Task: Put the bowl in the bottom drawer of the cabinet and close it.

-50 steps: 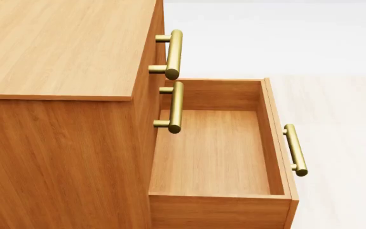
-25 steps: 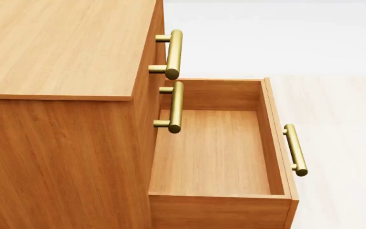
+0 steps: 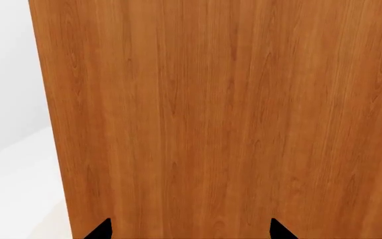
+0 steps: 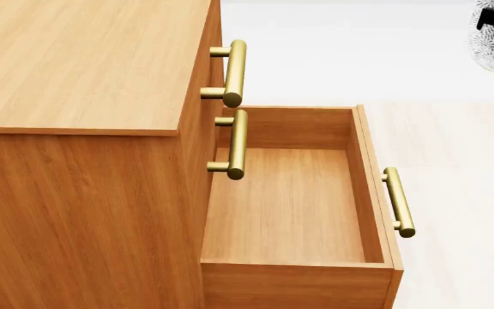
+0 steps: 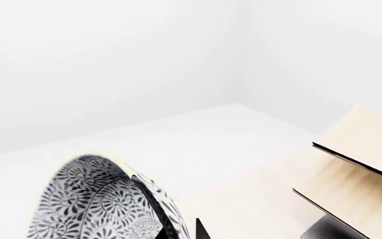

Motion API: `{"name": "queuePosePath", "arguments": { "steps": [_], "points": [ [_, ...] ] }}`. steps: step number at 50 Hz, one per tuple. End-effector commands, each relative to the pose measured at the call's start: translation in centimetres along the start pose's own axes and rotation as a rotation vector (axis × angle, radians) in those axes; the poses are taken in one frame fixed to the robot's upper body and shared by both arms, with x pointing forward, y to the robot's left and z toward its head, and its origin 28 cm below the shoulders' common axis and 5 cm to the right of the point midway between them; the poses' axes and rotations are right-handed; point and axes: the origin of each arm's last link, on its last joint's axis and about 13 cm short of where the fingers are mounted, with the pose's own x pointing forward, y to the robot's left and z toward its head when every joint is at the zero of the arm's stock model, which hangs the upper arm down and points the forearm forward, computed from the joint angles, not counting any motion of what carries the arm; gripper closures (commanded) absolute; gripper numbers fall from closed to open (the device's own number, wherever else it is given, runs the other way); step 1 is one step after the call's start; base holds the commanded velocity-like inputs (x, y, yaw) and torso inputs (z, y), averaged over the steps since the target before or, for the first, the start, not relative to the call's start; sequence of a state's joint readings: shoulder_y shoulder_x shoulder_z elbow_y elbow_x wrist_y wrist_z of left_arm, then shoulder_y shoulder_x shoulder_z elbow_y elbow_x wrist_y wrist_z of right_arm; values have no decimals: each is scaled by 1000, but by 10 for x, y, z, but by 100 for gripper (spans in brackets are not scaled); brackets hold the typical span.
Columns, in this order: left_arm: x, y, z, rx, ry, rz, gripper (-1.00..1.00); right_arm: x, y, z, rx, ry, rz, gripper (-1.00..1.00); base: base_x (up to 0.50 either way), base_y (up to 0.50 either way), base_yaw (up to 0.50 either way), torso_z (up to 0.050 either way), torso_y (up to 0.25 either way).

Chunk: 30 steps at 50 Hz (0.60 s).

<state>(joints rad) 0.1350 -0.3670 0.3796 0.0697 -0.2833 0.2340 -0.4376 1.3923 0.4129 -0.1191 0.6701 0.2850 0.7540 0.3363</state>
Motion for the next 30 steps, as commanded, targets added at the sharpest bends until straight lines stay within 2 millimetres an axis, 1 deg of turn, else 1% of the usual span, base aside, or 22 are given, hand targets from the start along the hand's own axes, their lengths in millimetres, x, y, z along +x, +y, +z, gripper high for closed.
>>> {"name": "queuePosePath", "arguments": {
  "steps": [1, 16, 23, 30],
  "points": [
    [0, 0, 0, -2, 1, -1, -100, 9, 21, 9, -33, -10, 56, 100, 0, 0, 0, 0, 0],
    [0, 0, 0, 2, 0, 0, -100, 16, 36, 9, -17, 31, 155, 100, 0, 0, 0, 0, 0],
    [1, 0, -1, 2, -1, 0, -100, 13, 44, 7, -5, 73, 211, 100, 0, 0, 0, 0, 1],
    [2, -1, -1, 3, -1, 1, -100, 11, 49, 5, -3, 97, 215, 100, 0, 0, 0, 0, 0]
  ]
}}
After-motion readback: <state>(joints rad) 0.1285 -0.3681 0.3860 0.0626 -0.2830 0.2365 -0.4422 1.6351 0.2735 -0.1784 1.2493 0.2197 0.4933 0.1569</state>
